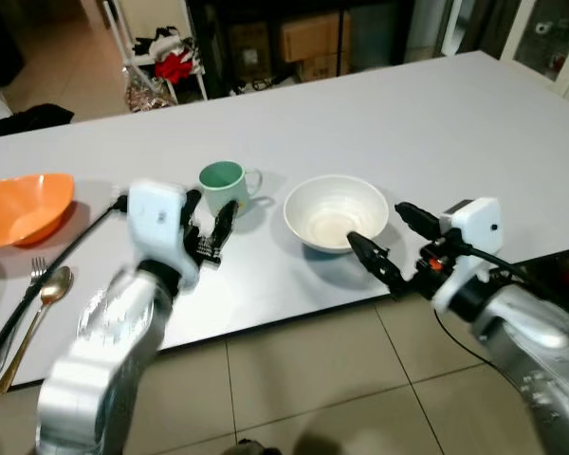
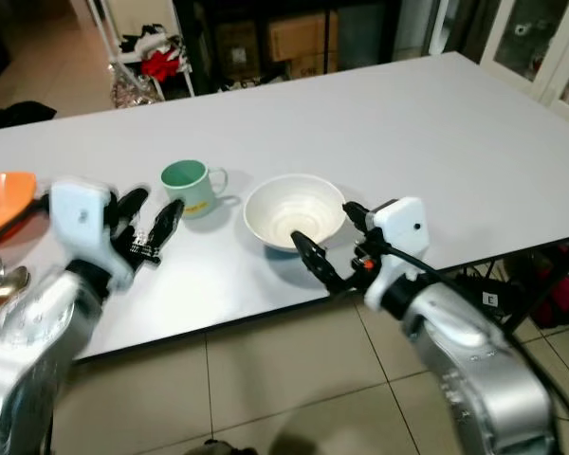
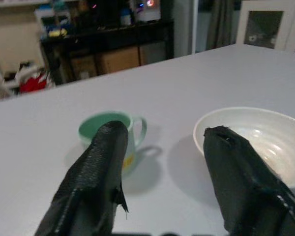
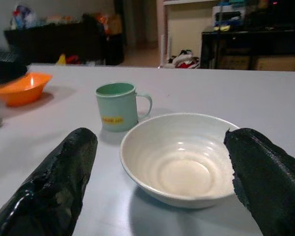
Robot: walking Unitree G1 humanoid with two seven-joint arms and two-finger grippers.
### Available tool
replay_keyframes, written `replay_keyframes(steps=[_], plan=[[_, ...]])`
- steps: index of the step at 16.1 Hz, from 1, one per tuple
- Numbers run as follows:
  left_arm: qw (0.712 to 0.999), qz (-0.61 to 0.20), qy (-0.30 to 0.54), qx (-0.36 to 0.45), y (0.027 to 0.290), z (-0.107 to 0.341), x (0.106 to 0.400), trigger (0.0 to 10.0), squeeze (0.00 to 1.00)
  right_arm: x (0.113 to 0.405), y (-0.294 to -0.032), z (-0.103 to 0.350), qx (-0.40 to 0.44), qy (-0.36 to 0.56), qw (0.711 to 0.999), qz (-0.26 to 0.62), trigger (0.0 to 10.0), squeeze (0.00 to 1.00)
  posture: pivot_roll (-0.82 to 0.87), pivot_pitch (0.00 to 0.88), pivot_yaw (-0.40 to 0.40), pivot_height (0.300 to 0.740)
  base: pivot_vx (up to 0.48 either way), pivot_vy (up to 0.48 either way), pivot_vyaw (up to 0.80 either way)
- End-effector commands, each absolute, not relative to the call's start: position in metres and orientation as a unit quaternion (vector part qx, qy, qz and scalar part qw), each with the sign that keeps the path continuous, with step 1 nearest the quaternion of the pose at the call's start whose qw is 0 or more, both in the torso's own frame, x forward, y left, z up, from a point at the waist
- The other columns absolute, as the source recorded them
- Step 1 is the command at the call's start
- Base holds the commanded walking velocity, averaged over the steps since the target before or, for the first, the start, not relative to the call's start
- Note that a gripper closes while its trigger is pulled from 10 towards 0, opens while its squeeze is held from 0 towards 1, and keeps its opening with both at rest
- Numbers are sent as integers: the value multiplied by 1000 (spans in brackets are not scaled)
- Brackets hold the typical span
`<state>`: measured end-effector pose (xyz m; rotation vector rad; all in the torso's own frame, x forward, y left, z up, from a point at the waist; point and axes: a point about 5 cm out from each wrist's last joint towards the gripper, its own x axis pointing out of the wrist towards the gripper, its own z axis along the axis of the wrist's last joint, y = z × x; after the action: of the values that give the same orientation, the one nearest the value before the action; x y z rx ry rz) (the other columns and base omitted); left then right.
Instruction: Setting the table
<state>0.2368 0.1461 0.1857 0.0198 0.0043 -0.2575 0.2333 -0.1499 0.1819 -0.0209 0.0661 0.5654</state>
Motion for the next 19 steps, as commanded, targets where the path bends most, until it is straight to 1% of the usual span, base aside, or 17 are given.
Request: replay_keyframes(steps=[1,2,5,6,10,12,15,19], plan=[[995,-100,-10,23,152,188,231,10000,1000,231,-144,181,-10,26,960,280,10000,1000,-102,0,116,740,0,0,800],[998,-64,-15,26,157,183,217,10000,1000,229,-139,178,-1,23,961,275,10000,1000,-90,0,110,740,0,0,800],[998,-48,1,44,157,172,199,10000,1000,223,-132,171,-3,26,959,281,10000,1000,-82,0,103,740,0,0,800],[997,-55,1,62,154,171,198,10000,1000,222,-131,168,-5,27,959,283,10000,1000,-81,0,102,740,0,0,800],[995,-59,-5,82,155,168,202,10000,1000,220,-133,164,-15,26,962,271,10000,1000,-93,0,114,740,0,0,800],[995,-40,-6,96,158,164,200,10000,1000,217,-132,165,-19,22,960,277,10000,1000,-95,0,117,740,0,0,800],[994,-40,-1,101,157,160,195,10000,1000,214,-134,160,-20,31,958,284,10000,1000,-87,0,110,740,0,0,800],[993,-25,-2,116,158,156,191,10000,1000,218,-138,155,-17,36,961,274,10000,1000,-82,0,96,740,0,0,794]])
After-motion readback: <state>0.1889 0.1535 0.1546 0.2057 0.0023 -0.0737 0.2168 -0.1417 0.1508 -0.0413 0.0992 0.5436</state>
